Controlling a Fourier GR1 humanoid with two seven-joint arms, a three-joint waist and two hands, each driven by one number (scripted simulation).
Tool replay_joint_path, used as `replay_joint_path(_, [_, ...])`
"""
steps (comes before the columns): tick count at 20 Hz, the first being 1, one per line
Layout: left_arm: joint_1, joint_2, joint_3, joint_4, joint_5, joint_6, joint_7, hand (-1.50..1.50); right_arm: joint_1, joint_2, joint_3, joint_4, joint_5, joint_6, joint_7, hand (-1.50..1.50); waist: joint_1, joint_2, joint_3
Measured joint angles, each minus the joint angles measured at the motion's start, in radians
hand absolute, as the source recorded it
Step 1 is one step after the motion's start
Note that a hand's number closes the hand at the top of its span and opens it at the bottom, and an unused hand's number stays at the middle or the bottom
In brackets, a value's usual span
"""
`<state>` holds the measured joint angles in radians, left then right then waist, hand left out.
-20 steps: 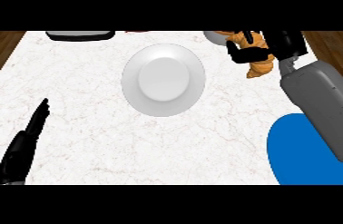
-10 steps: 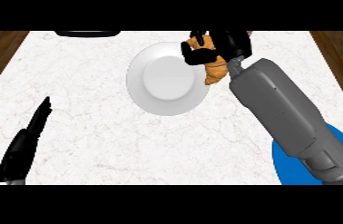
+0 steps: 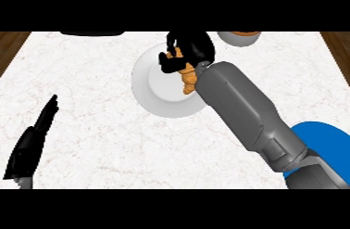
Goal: Pick the croissant from the plate and place it in the plate
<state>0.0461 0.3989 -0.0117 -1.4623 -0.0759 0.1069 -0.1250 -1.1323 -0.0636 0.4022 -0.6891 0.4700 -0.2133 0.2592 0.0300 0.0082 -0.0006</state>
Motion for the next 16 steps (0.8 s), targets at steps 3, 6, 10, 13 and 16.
replay_joint_path(3, [-0.004,-0.005,0.003,0.012,-0.006,-0.003,-0.016,0.00,-0.021,0.033,-0.028,0.103,-0.027,-0.001,-0.057,1.50,0.009,0.003,0.000])
replay_joint_path(6, [0.000,-0.015,-0.010,-0.009,-0.018,-0.001,-0.011,0.00,-0.019,0.049,-0.065,0.166,-0.083,-0.057,-0.051,-1.50,0.024,0.006,0.000])
replay_joint_path(10, [-0.015,-0.018,-0.014,0.014,-0.029,-0.011,-0.024,0.00,-0.040,0.058,-0.066,0.252,-0.143,-0.102,-0.042,-1.50,0.035,0.009,0.000])
replay_joint_path(13, [-0.019,-0.021,-0.016,0.004,-0.030,-0.020,-0.013,0.00,-0.048,0.061,-0.059,0.278,-0.191,-0.149,-0.061,-1.50,0.045,0.011,0.000])
replay_joint_path(16, [-0.006,-0.023,-0.008,-0.010,-0.030,-0.016,-0.013,0.00,-0.049,0.062,-0.099,0.277,-0.235,-0.212,-0.123,-1.50,0.040,0.010,0.001])
